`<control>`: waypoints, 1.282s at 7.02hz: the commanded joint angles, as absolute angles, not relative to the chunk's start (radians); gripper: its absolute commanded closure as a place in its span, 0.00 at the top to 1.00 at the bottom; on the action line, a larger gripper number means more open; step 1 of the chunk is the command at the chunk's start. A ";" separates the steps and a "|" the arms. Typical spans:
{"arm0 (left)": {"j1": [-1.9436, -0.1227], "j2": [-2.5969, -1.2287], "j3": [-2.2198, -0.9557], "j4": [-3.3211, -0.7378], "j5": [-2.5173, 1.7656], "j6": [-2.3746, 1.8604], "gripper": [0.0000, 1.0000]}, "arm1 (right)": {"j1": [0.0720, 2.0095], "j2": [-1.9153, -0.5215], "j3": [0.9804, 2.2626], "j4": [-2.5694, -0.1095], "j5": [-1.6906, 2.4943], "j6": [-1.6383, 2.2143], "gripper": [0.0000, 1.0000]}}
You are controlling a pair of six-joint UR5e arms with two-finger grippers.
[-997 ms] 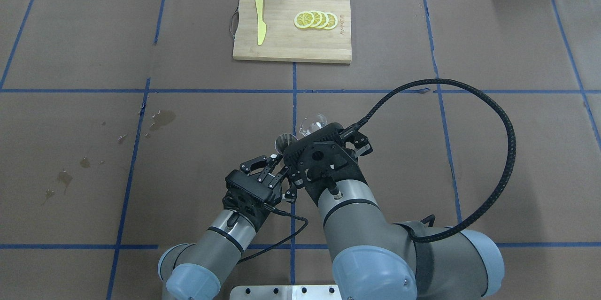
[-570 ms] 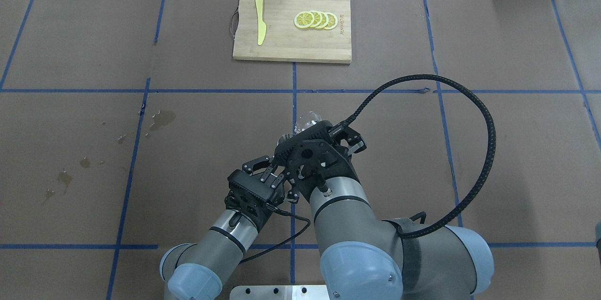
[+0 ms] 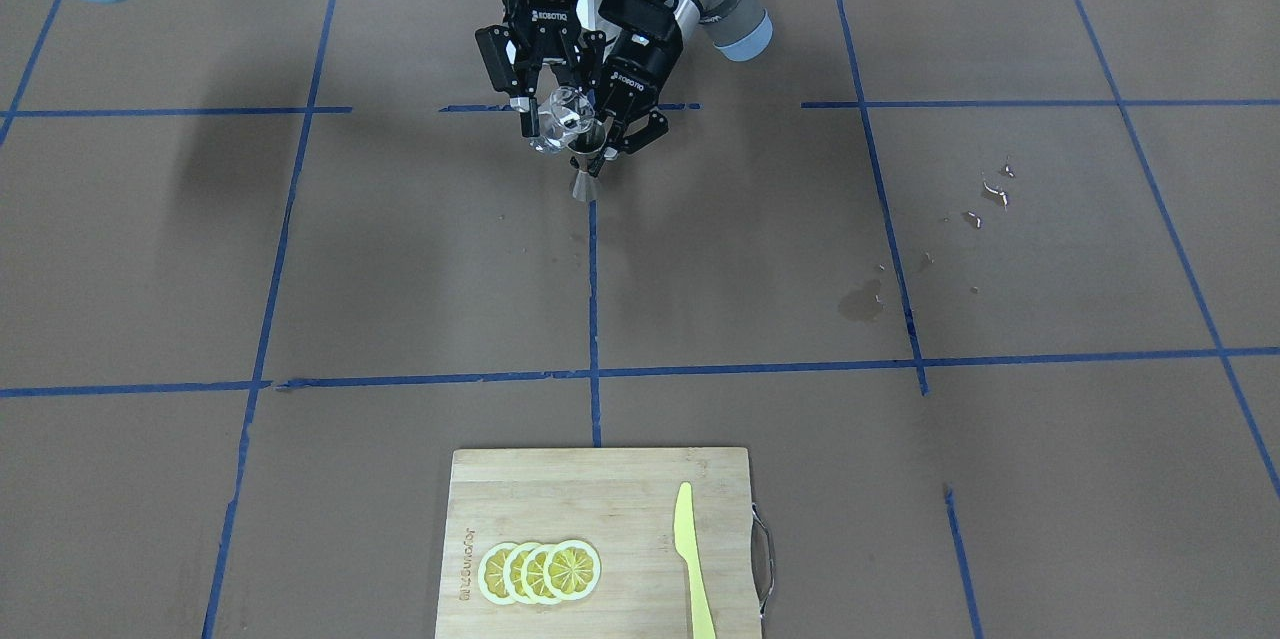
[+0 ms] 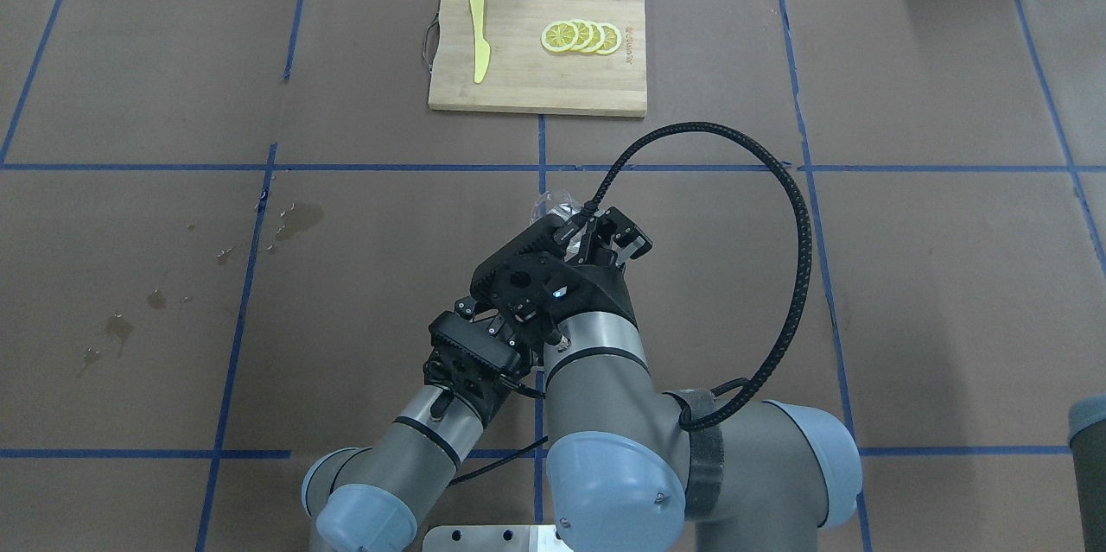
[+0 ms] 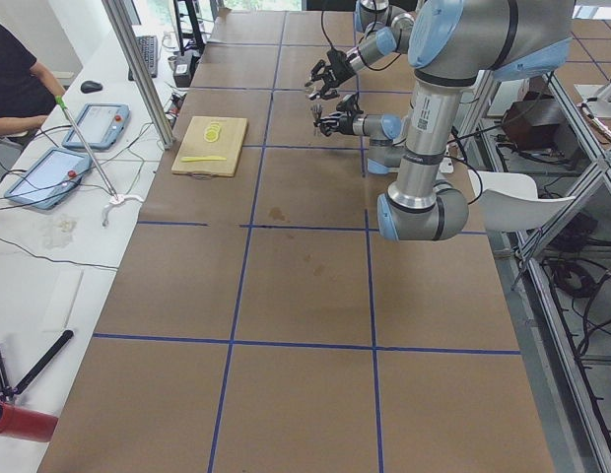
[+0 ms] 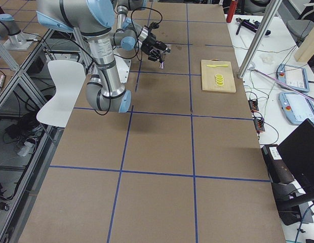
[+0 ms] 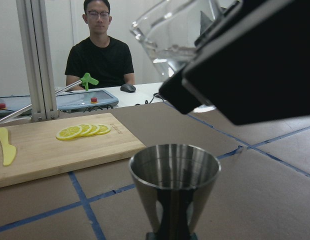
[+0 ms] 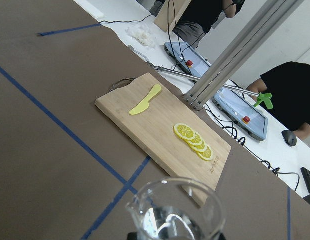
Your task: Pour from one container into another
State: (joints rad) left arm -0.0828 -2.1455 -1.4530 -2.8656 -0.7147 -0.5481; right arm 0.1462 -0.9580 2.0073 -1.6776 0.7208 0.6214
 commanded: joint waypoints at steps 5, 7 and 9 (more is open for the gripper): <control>-0.084 -2.154 -1.456 -2.867 -0.715 -0.517 0.00 | 0.134 -0.971 2.017 -1.680 0.631 0.462 0.00; -0.092 -2.157 -1.456 -2.865 -0.715 -0.515 0.00 | 0.104 -0.974 2.020 -1.686 0.591 0.459 0.00; -0.100 -2.155 -1.450 -2.865 -0.715 -0.515 0.00 | 0.089 -0.997 2.032 -1.686 0.566 0.459 0.00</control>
